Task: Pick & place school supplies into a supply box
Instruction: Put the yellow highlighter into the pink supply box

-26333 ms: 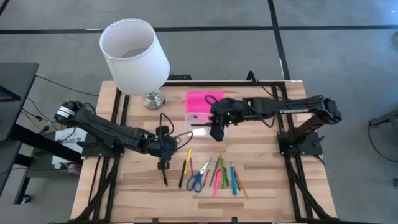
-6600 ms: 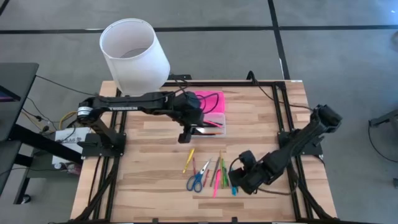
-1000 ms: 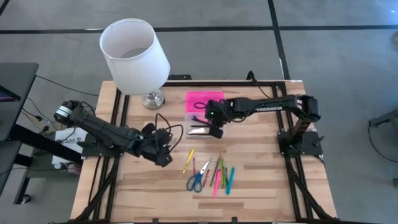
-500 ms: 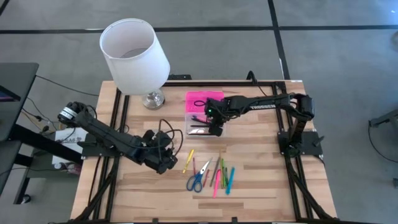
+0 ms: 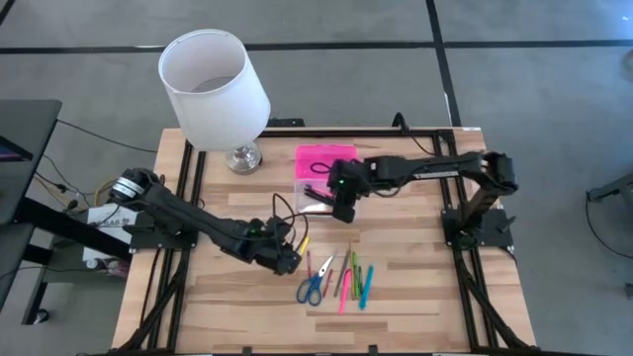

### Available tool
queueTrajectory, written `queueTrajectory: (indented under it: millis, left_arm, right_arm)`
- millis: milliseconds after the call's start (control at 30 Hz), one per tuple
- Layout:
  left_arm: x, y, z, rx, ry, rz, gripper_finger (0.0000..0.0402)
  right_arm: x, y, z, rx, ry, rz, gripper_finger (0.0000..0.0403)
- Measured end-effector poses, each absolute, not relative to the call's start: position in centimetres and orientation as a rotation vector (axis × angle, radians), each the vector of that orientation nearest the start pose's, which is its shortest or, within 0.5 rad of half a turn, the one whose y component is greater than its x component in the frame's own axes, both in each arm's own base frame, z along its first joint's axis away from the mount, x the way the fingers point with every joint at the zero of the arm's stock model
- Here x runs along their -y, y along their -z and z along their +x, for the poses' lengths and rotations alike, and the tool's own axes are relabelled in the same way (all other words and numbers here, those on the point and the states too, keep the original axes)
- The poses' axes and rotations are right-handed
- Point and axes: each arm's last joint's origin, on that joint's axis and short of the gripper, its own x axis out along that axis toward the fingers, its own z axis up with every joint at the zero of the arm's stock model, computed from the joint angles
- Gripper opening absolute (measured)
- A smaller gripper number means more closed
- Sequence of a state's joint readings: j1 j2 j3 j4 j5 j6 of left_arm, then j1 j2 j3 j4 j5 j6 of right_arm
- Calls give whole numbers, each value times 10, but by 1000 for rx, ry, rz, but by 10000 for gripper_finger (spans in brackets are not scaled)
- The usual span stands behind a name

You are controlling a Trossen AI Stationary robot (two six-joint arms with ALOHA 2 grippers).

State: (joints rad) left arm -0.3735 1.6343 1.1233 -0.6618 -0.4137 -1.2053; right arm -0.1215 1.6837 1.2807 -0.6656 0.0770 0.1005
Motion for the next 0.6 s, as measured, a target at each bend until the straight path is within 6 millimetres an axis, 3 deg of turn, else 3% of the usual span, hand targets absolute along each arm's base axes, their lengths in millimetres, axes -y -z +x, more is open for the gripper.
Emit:
queueTrajectory:
  millis: [267,600]
  left_arm:
    - [86,-195,317,-967,-639,-764,139]
    - [82,-184,329,-958,-607,-774,139]
  right_arm:
    - [29,-293,316,-892,208,86,86]
    - [0,-336,278,-771,259,-4,86]
